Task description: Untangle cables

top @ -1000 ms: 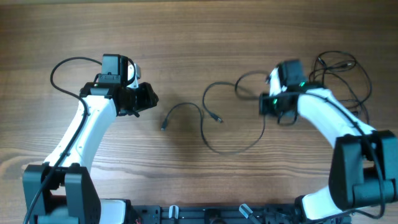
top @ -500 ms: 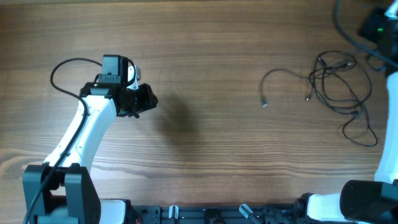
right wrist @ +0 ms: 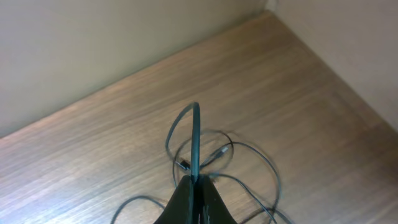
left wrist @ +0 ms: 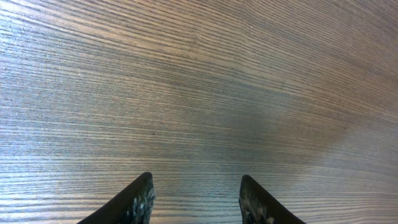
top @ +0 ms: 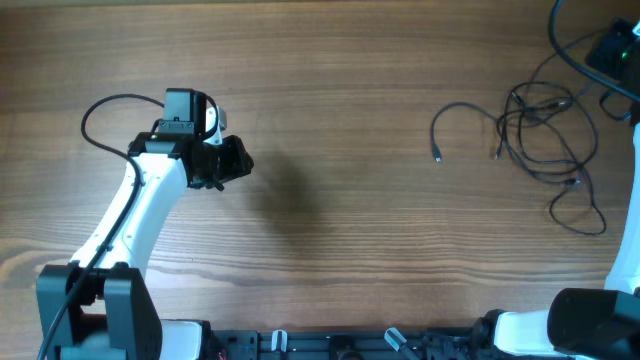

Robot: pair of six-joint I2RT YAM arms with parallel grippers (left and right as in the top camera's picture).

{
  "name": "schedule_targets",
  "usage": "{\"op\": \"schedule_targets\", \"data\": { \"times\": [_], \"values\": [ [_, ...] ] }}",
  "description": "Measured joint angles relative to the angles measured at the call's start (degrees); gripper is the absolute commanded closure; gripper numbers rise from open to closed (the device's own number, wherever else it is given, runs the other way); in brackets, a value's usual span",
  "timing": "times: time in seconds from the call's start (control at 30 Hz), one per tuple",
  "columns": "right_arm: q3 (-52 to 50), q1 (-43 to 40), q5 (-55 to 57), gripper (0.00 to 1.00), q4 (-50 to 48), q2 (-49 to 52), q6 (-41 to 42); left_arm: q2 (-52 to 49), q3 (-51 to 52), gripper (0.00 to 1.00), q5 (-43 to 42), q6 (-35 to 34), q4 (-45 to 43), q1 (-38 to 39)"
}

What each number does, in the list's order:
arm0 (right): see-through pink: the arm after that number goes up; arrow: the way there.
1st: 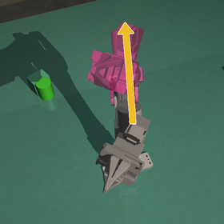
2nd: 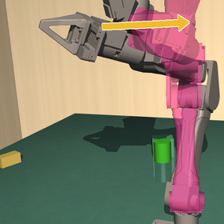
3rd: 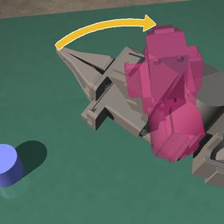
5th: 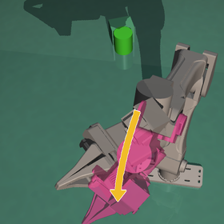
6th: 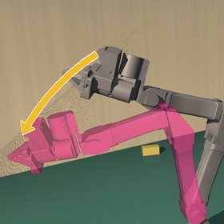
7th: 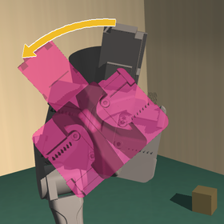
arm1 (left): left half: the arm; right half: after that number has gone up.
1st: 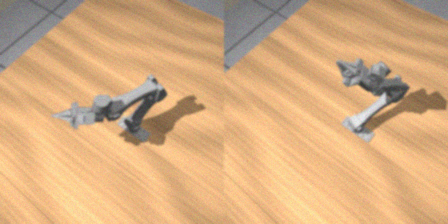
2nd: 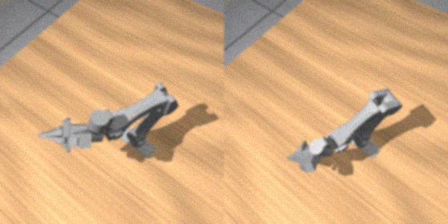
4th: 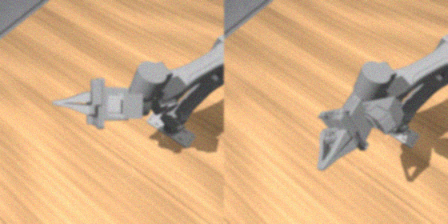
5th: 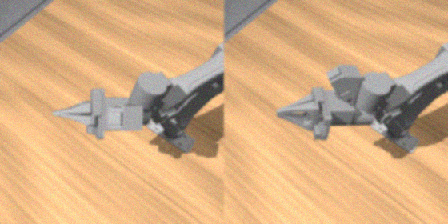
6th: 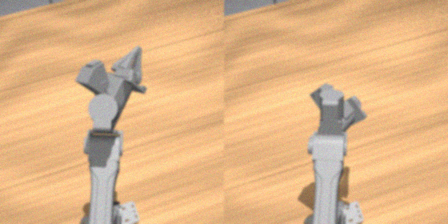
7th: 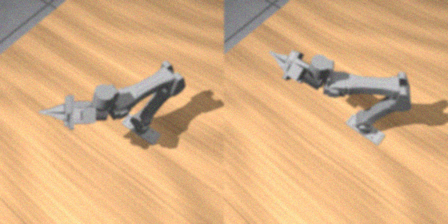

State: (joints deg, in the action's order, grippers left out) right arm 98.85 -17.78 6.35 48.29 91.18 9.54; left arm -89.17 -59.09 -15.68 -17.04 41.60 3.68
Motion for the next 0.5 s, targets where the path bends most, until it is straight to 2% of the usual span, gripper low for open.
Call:
{"op": "schedule_targets", "data": {
  "times": [0.13,0.17,0.2,0.23,0.3,0.4,0.5],
  "values": [
    [0.0,0.0,4.2,0.96,2.3,1.3,0.0,0.0,0.0,0.54,0.0,0.0,0.0,0.0],
    [0.0,-0.2,5.1,0.88,3.2,2.5,0.0,0.0,0.0,0.54,0.0,0.0,0.0,0.0],
    [0.1,-0.4,5.6,0.65,4.1,3.7,0.0,0.0,0.0,0.54,0.0,0.0,0.0,0.0],
    [0.1,-0.7,6.0,0.31,5.5,5.3,0.0,0.0,0.0,0.54,0.0,0.0,0.0,0.0],
    [0.1,-1.2,6.2,0.07,7.5,7.7,0.1,0.0,0.0,0.54,0.0,0.0,0.0,0.0],
    [0.0,-1.5,4.2,0.05,8.3,9.4,-0.4,0.0,0.0,0.54,0.0,0.0,0.0,0.0],
    [0.0,-1.5,-3.2,0.11,8.3,9.4,-0.9,0.0,0.0,0.54,0.0,0.0,0.0,0.0]
  ]
}}
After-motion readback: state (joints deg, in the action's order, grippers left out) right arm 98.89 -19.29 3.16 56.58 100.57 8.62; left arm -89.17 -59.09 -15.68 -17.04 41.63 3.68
